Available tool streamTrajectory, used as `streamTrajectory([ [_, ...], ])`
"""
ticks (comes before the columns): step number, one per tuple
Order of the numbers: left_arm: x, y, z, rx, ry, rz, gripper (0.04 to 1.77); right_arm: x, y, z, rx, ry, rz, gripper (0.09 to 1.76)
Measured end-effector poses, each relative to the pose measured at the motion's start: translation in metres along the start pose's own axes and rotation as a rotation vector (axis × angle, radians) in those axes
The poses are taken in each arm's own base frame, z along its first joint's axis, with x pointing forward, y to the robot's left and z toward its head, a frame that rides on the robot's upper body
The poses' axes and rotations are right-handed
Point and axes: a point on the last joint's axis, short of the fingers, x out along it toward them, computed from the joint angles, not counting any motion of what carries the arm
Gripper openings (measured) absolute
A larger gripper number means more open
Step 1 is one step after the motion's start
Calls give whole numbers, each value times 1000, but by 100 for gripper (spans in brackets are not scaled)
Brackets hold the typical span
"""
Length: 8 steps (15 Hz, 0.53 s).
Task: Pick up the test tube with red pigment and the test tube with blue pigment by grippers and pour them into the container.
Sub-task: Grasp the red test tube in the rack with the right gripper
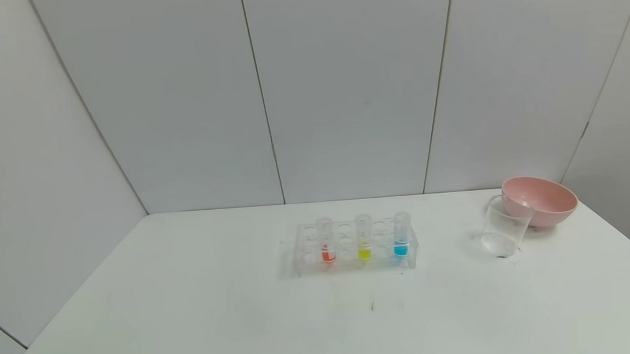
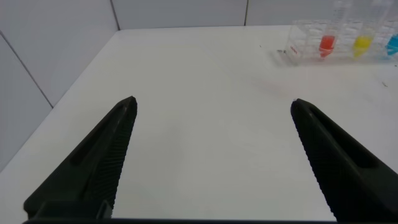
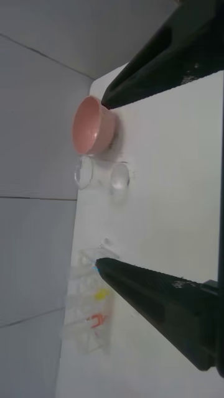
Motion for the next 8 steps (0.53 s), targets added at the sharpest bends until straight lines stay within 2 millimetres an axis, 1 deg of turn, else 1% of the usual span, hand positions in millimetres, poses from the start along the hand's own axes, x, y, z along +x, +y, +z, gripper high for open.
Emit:
streamTrajectory([
  [2,0,0,0,0,0,0,176,35,-1,14,0,5,24,171],
  [4,0,0,0,0,0,0,176,78,-1,17,1,34,48,171],
  [6,0,0,0,0,0,0,176,121,2,13,3,52,75,171],
  [8,0,0,0,0,0,0,176,162,16,4,6,64,90,171],
])
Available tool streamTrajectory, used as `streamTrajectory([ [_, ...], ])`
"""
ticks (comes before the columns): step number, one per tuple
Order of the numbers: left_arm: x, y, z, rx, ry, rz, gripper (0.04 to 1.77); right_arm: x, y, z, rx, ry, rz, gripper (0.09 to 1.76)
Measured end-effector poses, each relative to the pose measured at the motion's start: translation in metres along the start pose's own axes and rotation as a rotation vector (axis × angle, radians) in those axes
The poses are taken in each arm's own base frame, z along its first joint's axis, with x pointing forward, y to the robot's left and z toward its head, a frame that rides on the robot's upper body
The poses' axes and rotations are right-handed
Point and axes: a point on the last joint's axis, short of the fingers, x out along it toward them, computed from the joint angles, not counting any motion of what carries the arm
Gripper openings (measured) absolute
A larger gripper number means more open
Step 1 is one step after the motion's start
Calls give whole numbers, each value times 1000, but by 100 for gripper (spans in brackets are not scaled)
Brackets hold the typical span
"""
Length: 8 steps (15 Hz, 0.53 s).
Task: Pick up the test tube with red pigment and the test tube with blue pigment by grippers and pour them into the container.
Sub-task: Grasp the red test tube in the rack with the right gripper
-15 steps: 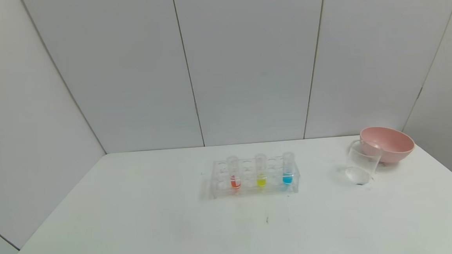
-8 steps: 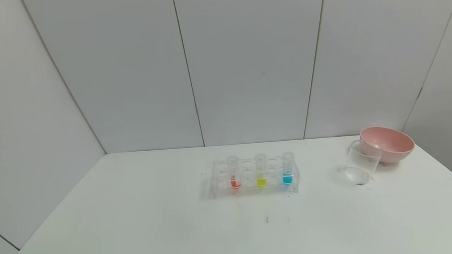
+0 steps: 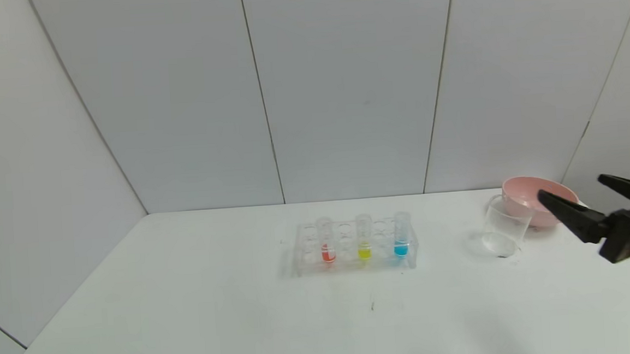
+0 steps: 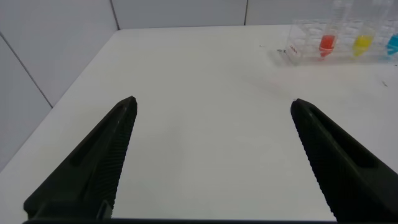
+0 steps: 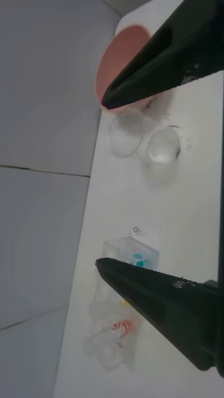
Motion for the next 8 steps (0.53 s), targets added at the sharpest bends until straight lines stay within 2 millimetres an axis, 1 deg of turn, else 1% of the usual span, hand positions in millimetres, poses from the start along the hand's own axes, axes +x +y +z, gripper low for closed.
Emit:
streamTrajectory([
  [1,0,0,0,0,0,0,176,17,12,-5,1,16,15,171],
  [2,0,0,0,0,0,0,176,31,29,-9,3,30,32,171],
  [4,0,0,0,0,0,0,176,46,65,-16,15,57,49,171],
  [6,0,0,0,0,0,0,176,52,106,-22,33,79,60,171],
  [8,0,0,0,0,0,0,176,52,146,-31,46,99,64,171],
])
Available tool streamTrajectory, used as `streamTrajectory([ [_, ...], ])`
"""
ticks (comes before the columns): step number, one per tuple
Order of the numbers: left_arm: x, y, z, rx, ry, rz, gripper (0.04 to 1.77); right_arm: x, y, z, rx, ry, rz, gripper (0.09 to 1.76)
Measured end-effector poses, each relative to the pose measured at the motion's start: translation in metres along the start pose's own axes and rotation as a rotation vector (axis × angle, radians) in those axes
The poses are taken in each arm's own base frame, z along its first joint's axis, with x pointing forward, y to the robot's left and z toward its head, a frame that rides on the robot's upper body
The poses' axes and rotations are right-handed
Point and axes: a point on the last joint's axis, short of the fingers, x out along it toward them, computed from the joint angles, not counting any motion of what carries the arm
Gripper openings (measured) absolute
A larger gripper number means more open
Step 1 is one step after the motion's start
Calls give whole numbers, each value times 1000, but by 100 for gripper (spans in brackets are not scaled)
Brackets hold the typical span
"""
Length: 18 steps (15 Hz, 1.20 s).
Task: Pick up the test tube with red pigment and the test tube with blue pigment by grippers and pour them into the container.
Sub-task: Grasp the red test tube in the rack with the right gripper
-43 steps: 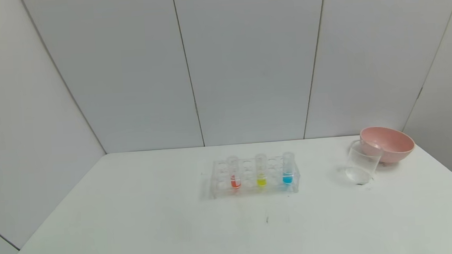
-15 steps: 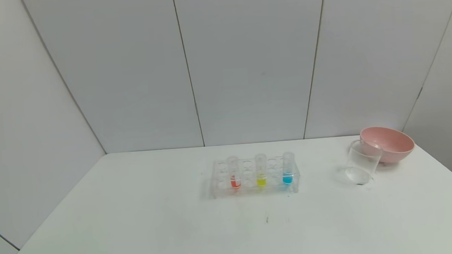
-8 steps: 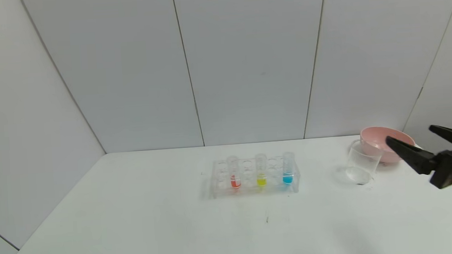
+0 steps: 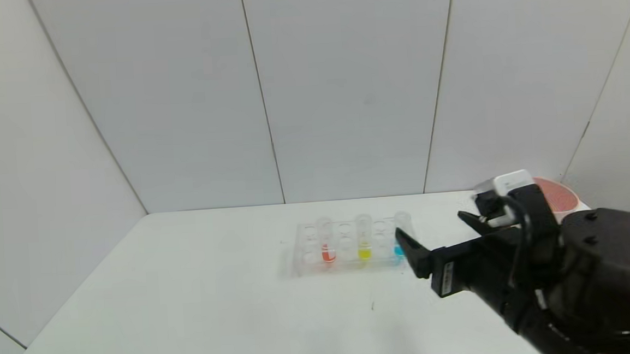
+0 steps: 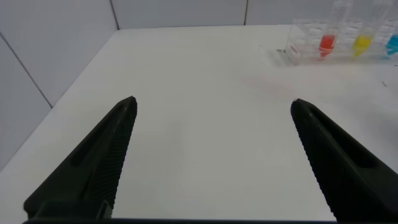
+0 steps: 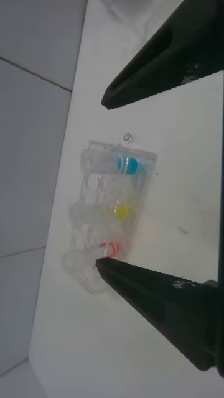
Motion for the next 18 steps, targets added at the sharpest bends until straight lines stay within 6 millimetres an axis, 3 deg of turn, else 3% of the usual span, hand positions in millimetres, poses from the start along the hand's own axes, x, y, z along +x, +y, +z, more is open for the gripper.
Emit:
streamTrajectory([
  [3,0,0,0,0,0,0,176,2,48,-20,-1,33,33,171],
  [7,0,0,0,0,0,0,176,3,90,-44,4,67,88,171],
  [13,0,0,0,0,0,0,176,28,111,-60,-19,57,88,171],
  [18,0,0,0,0,0,0,176,81,120,-60,-44,10,75,171],
])
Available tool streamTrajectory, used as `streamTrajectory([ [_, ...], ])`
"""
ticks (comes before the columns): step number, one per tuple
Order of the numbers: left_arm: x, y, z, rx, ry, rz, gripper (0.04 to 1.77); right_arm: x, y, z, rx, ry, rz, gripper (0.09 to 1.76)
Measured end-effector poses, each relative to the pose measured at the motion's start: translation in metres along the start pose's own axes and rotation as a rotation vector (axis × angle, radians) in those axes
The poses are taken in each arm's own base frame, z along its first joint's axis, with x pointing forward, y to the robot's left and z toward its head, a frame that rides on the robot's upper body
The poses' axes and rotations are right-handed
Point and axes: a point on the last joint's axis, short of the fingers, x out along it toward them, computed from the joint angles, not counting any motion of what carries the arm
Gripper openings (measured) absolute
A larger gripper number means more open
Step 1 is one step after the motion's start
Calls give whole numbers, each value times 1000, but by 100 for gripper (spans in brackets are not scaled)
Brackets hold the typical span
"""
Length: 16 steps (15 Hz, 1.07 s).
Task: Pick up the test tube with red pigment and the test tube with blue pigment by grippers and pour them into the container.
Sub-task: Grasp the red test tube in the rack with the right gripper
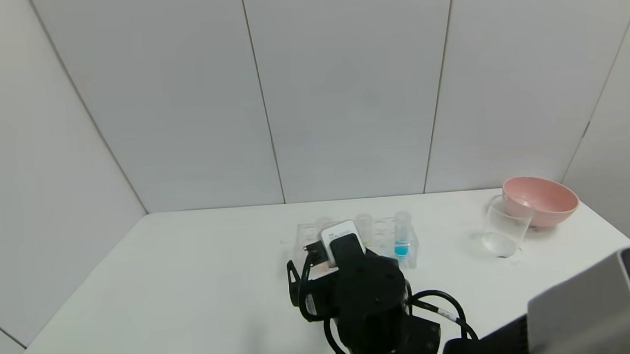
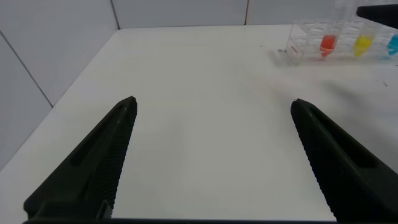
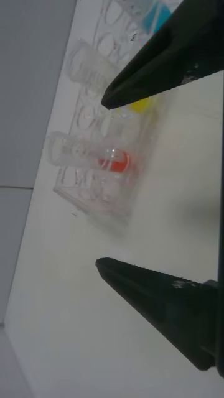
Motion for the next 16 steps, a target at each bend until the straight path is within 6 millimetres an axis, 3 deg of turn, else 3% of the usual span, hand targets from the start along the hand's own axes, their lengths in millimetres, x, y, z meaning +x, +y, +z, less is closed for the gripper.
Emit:
streamTrajectory([
  [4,0,0,0,0,0,0,176,53,-15,-8,-22,-17,-21,171],
  [7,0,0,0,0,0,0,176,78,-22,-18,-16,-22,-38,171],
  [11,0,0,0,0,0,0,176,93,-27,-24,-7,-33,-33,171],
  [15,0,0,0,0,0,0,176,95,-29,-22,-2,-47,-38,171],
  [16,0,0,0,0,0,0,176,95,-29,-21,-2,-49,-40,155],
])
